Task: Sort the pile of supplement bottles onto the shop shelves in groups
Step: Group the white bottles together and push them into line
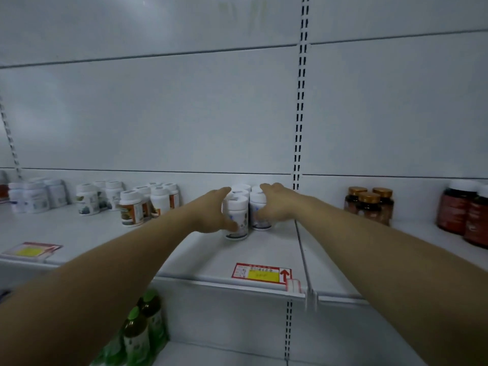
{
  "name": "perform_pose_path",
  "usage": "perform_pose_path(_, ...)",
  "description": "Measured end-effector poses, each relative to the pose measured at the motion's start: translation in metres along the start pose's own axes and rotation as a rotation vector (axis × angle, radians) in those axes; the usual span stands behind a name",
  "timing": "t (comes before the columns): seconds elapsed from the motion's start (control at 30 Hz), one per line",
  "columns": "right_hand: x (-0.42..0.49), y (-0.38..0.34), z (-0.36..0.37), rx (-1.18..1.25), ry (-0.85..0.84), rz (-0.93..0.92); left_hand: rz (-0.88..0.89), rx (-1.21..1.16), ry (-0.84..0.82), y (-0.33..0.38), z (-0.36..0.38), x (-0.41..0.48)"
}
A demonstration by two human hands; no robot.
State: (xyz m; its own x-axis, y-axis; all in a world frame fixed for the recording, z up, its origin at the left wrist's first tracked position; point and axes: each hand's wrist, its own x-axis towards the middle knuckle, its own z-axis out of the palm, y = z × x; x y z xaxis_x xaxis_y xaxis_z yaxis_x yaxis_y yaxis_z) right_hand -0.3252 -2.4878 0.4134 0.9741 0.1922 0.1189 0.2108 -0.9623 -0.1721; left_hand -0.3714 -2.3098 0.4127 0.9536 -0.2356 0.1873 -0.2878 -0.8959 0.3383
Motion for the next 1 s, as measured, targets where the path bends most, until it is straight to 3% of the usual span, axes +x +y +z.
perform_pose_path(0.23,0.012,0.007,-0.003,-0.027,0.015,0.026,0.035,0.063,-0.057,-0.008,0.004,0.027)
perform_pose_path(0.43,0.031,0.012,0.001,-0.041,-0.034,-0.055,0.045,0.11,-0.04,-0.008,0.003,0.034)
perform_pose_path(0.67,0.034,0.016,0.005,-0.102,0.036,-0.127,0.085,0.047,-0.047,-0.016,0.008,0.038)
perform_pose_path(1.0,0.029,0.008,-0.003,-0.104,-0.026,-0.037,0.208,0.054,-0.103,-0.018,-0.002,0.04)
